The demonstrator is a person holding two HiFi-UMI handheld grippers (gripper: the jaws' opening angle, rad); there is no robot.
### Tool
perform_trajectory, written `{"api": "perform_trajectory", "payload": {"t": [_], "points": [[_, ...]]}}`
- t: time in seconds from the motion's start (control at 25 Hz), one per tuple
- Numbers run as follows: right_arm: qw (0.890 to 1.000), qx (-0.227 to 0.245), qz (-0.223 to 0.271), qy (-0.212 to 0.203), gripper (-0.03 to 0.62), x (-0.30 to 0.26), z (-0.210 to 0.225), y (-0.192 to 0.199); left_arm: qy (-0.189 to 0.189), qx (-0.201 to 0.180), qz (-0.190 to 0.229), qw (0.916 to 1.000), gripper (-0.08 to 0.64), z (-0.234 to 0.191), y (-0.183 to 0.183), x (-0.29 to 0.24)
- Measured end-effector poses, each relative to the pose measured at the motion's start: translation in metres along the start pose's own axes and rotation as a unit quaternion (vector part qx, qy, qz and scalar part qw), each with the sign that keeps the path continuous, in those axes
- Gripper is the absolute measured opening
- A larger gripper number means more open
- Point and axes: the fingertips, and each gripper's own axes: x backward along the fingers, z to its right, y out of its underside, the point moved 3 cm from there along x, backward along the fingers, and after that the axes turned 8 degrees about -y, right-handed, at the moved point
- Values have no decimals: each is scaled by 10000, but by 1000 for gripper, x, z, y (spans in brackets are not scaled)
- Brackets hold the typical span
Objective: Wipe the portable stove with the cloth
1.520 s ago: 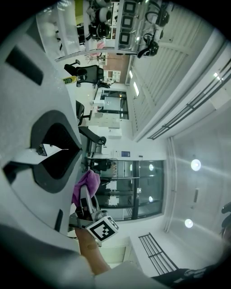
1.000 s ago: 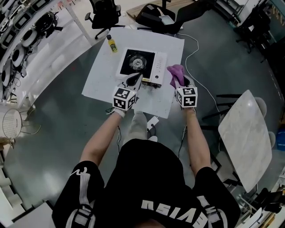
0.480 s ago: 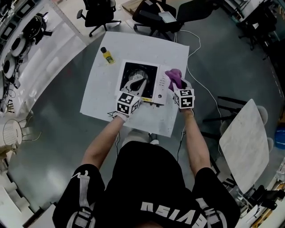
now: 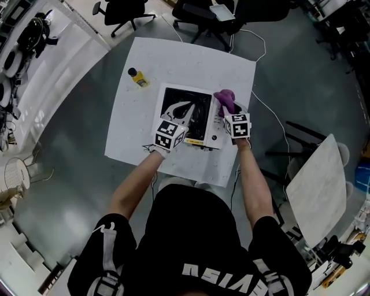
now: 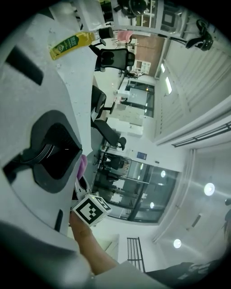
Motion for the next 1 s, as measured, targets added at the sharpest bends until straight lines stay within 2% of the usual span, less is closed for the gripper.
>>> {"api": "perform_trajectory", "payload": {"t": [0.16, 0.6, 1.0], "points": [[9999, -67, -130, -6, 101, -22, 5, -2, 57, 58, -41, 10000, 9, -13, -1, -13], [9999, -170, -5, 20, 101, -35, 7, -10, 182, 125, -133, 9997, 9, -35, -1, -29], [9999, 74, -72, -119, 100, -12, -29, 20, 115, 97, -48, 9999, 9, -4, 11, 3]]}}
